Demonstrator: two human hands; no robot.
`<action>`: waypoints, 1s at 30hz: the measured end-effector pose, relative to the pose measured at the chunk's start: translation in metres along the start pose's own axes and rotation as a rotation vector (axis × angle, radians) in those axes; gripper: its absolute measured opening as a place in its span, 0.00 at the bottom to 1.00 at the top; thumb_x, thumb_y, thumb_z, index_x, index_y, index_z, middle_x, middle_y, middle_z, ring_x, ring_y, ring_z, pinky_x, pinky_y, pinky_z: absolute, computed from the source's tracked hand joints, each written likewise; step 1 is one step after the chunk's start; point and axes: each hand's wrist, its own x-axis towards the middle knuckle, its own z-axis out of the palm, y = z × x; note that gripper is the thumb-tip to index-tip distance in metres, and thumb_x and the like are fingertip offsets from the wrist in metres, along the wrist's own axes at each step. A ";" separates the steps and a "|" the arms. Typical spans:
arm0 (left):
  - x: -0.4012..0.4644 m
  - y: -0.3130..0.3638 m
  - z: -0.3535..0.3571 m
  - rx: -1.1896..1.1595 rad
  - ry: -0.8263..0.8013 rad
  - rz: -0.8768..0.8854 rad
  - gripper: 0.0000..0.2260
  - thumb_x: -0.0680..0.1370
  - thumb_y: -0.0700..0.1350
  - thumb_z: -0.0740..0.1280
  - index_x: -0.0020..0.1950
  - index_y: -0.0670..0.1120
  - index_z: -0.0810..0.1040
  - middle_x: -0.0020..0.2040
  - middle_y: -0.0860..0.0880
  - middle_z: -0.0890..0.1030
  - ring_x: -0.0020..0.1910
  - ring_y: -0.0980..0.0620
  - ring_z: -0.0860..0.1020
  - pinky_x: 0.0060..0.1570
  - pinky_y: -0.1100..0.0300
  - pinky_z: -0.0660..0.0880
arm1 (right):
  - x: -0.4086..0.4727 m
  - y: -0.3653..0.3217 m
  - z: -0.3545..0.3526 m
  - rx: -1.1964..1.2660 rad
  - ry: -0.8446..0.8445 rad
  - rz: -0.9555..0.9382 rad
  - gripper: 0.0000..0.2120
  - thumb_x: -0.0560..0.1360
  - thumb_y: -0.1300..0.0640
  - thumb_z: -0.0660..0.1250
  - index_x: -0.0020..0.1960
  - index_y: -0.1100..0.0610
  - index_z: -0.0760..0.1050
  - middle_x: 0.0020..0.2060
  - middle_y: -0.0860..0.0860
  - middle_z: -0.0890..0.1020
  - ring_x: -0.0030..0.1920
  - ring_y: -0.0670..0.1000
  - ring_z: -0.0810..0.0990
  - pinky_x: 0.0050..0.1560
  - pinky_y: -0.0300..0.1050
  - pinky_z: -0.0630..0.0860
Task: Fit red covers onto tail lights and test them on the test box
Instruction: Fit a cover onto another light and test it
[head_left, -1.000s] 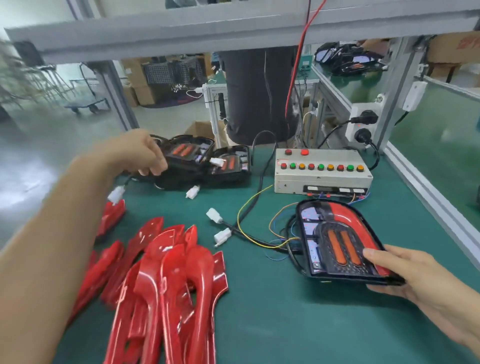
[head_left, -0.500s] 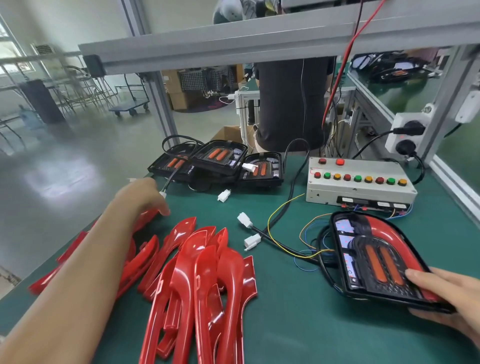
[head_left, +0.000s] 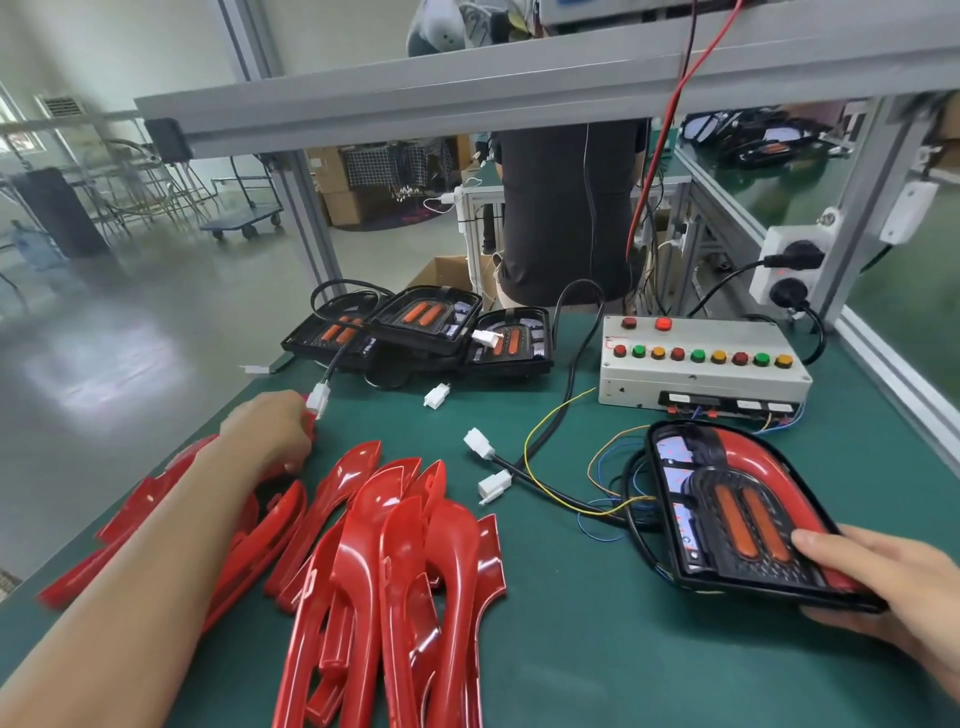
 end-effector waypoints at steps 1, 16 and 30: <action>-0.004 0.004 -0.003 -0.012 0.001 0.034 0.10 0.59 0.33 0.72 0.33 0.44 0.76 0.35 0.44 0.78 0.37 0.45 0.78 0.35 0.56 0.75 | 0.001 0.002 -0.002 0.003 0.010 0.001 0.36 0.41 0.35 0.81 0.47 0.47 0.85 0.43 0.53 0.87 0.41 0.50 0.86 0.34 0.41 0.81; -0.088 0.124 -0.096 -1.031 0.104 0.694 0.09 0.68 0.40 0.76 0.47 0.44 0.83 0.31 0.51 0.83 0.29 0.59 0.78 0.32 0.71 0.73 | 0.001 -0.013 0.009 -0.312 0.203 -0.162 0.17 0.73 0.48 0.70 0.62 0.46 0.78 0.61 0.47 0.80 0.58 0.47 0.79 0.63 0.45 0.69; -0.084 0.275 -0.041 -1.452 -0.357 0.422 0.08 0.76 0.44 0.68 0.37 0.44 0.77 0.25 0.50 0.76 0.22 0.55 0.73 0.19 0.71 0.65 | -0.025 -0.055 0.054 -1.303 0.470 -0.988 0.16 0.72 0.49 0.69 0.57 0.53 0.80 0.30 0.46 0.77 0.31 0.51 0.77 0.25 0.40 0.68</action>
